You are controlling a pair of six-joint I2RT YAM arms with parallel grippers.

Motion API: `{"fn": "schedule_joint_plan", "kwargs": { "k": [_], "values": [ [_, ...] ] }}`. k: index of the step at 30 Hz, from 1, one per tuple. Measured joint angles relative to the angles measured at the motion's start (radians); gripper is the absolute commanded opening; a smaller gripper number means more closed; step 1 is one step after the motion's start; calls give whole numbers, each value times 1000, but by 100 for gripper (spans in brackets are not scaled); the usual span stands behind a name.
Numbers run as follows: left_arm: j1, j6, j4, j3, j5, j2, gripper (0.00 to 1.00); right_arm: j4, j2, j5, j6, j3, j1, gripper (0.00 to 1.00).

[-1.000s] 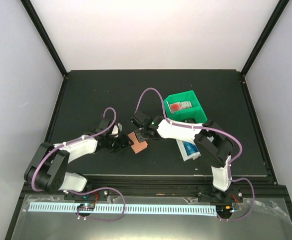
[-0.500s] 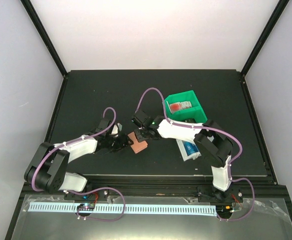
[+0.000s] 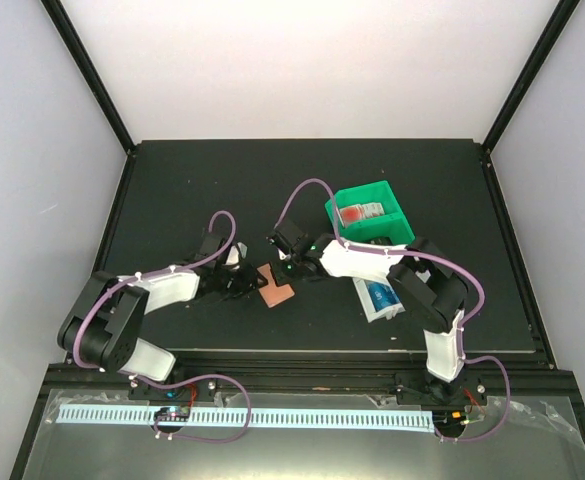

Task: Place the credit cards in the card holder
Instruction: Close the card holder at the center of the board.

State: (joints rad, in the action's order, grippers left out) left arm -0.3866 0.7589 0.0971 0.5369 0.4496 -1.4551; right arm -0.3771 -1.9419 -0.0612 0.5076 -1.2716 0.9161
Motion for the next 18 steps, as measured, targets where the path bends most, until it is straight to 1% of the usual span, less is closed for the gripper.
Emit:
{"fn": "schedule_joint_plan", "kwargs": {
  "k": [4,12,18],
  "values": [
    [2,1,-12,3,3,-14,35,20,0,-29,8,8,-8,1],
    [4,0,-35,8,3,-29,35,51,15,-79,22,27,-9,1],
    [4,-1,-37,11,2,-34,35,51,19,-83,23,29,-9,1]
  ]
}}
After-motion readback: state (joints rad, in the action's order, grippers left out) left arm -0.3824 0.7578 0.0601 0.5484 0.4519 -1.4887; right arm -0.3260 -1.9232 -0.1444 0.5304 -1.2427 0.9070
